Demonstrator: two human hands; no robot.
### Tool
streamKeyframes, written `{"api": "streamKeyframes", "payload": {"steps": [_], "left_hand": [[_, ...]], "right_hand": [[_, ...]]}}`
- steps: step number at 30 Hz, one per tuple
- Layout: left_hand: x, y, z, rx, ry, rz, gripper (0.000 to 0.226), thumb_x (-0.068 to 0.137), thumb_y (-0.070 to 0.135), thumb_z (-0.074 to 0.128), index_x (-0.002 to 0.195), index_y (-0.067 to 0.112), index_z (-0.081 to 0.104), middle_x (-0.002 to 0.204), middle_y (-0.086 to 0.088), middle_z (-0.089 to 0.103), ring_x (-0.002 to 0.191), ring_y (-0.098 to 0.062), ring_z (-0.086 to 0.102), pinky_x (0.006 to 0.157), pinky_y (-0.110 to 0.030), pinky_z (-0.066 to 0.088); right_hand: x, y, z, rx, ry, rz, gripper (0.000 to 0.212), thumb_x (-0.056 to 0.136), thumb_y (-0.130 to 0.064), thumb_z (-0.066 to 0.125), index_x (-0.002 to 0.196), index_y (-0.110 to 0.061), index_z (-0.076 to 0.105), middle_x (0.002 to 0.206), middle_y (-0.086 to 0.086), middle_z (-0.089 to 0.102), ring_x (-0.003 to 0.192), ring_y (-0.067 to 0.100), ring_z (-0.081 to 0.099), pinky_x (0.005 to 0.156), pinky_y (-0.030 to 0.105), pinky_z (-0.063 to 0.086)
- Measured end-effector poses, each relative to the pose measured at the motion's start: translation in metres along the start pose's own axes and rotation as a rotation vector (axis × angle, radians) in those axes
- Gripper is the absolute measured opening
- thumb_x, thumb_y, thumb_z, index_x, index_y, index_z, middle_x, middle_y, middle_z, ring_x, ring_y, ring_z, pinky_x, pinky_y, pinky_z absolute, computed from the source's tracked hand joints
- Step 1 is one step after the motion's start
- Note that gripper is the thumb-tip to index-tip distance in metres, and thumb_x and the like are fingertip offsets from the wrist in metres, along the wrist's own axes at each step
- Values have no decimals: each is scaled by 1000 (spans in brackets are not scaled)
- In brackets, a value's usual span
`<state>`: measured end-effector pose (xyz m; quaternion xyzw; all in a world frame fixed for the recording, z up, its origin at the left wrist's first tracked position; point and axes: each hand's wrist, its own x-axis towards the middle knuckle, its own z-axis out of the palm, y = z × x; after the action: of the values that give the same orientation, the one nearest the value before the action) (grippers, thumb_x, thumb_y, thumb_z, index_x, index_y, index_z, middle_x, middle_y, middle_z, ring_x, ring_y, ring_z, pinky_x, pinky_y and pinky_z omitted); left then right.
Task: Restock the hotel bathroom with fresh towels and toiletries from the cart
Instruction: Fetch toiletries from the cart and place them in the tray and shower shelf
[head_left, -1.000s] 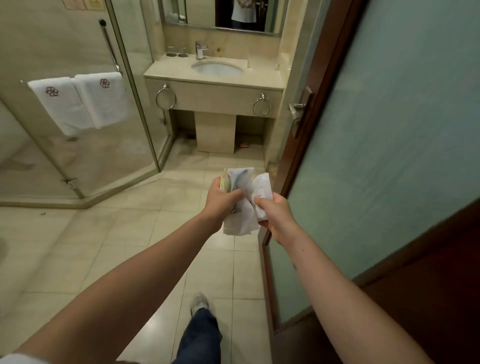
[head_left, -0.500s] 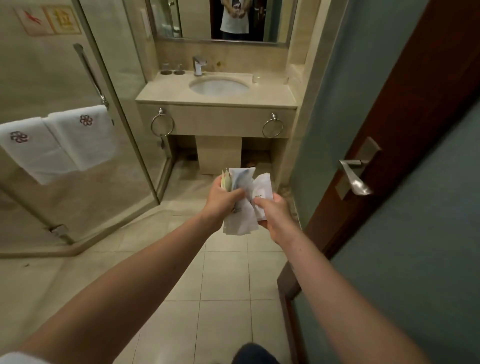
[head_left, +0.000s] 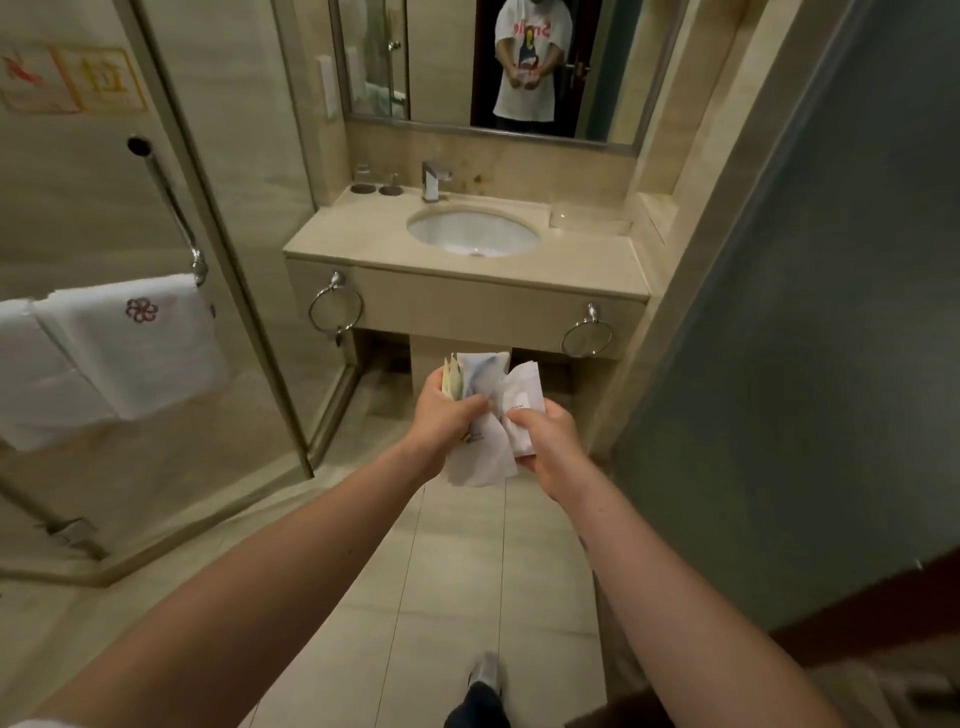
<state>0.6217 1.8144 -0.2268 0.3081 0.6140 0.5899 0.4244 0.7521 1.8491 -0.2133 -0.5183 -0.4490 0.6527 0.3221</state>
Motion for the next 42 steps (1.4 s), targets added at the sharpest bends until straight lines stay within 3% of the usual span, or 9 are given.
{"api": "streamKeyframes", "payload": {"steps": [8,14,18,22,29,33,38,42], "left_hand": [[136,33,50,-5,-17,-5,55,75,5,69,125,17,50,109,-10,65,95,-26,69,77,-41,61],[217,32,94,19,-90,-48,48,76,2,67,119,18,53,107,-12,66,95,-28,68,82,-46,59],[279,34,124,33,-154,-43,47,72,6,67,117,14,56,105,-14,68,91,-27,69,74,-39,60],[355,44,146,42,-200,-17,40,75,2,64,113,10,59,94,-10,69,76,-15,67,57,-24,53],[504,85,173,79,-246,13,48,73,8,67,119,16,57,102,-8,68,92,-22,69,65,-27,55],[571,95,186,67,-275,-2,50,79,4,65,125,16,52,105,-8,66,91,-20,66,61,-24,53],[632,92,204,37,-289,-59,49,84,2,62,128,18,49,105,-2,64,89,-12,64,58,-18,52],[682,88,224,33,-287,-98,44,84,2,62,123,21,52,102,-2,64,88,-13,64,59,-20,53]], "right_hand": [[127,-70,-16,15,4,-9,17,85,-4,59,95,-15,68,83,8,71,70,23,66,59,32,55],[197,-90,-41,37,80,5,21,84,-4,62,102,-14,67,89,9,72,80,27,68,73,42,58],[256,-112,-58,67,121,1,16,87,-2,62,95,-15,65,85,6,69,79,25,66,71,38,56],[329,-136,-62,92,179,-14,27,87,0,61,113,-6,64,97,13,71,89,31,69,76,39,57],[466,-202,-49,87,228,-65,23,86,-1,60,107,-7,67,99,16,72,91,33,68,77,40,55],[527,-223,-46,138,267,-61,15,87,-4,61,97,-14,66,95,13,72,86,29,68,66,32,55],[592,-231,-53,210,358,18,14,88,-2,61,98,-12,65,91,9,68,86,26,66,80,40,57],[652,-244,-66,206,354,45,18,88,-2,61,104,-9,64,91,9,69,85,26,67,79,40,57]]}}
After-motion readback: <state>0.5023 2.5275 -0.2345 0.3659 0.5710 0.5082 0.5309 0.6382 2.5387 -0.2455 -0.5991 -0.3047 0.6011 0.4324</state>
